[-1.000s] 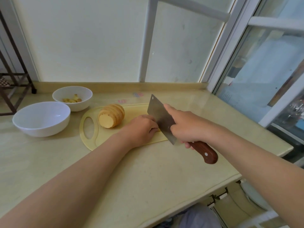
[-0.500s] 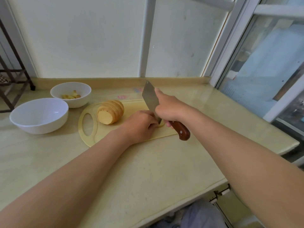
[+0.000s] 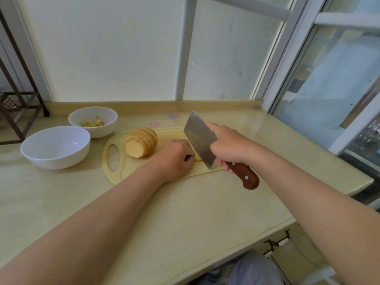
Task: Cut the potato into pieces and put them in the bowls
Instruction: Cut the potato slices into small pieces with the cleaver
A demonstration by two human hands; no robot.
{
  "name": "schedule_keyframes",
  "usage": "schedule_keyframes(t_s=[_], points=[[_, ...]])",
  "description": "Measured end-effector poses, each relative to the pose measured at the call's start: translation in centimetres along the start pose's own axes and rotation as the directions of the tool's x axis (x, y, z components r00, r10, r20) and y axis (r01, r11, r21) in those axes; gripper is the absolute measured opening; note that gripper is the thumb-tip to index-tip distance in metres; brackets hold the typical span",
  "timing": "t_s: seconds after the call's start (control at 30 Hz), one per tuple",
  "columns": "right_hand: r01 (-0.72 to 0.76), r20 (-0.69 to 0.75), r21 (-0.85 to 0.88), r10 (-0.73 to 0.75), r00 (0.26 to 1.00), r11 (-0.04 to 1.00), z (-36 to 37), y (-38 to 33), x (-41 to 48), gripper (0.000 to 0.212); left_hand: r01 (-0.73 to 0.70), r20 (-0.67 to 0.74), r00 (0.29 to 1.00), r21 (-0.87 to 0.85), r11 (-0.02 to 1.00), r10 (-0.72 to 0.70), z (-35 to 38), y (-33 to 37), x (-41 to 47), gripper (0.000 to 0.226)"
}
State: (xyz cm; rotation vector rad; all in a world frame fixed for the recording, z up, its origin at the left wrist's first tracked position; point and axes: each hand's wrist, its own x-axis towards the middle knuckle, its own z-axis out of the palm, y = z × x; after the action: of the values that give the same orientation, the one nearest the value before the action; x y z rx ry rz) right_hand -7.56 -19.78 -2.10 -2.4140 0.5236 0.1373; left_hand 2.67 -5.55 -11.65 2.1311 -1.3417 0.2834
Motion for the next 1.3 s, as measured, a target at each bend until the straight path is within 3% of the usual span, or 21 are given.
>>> schedule_keyframes(t_s=[0.6,0.87,1.0,1.3], points=[[0.006,0.003,-0.001,-0.006,1.0,1.0,0.6,-0.1,-1.8,0.097,0.042,-0.027,0.999,0.009,0.999,-0.042,-0.2,0.0,-0.1,0.016],[0.012,0.086,-0.137,0.0,0.996,0.99,0.0,-0.9,-2.7,0.095,0.036,-0.035,0.999,0.023,0.999,-0.035,-0.2,0.2,0.0,0.017],[0.046,0.049,-0.228,-0.036,0.998,0.972,1.4,-1.8,-2.4,0.094,0.023,-0.027,0.999,0.02,1.0,-0.023,-0.3,0.2,0.0,0.016],[0.086,0.001,-0.186,-0.088,0.996,0.979,1.3,-3.5,1.4,0.094,-0.01,-0.001,1.0,0.05,0.999,0.01,-0.3,0.2,-0.2,0.017]])
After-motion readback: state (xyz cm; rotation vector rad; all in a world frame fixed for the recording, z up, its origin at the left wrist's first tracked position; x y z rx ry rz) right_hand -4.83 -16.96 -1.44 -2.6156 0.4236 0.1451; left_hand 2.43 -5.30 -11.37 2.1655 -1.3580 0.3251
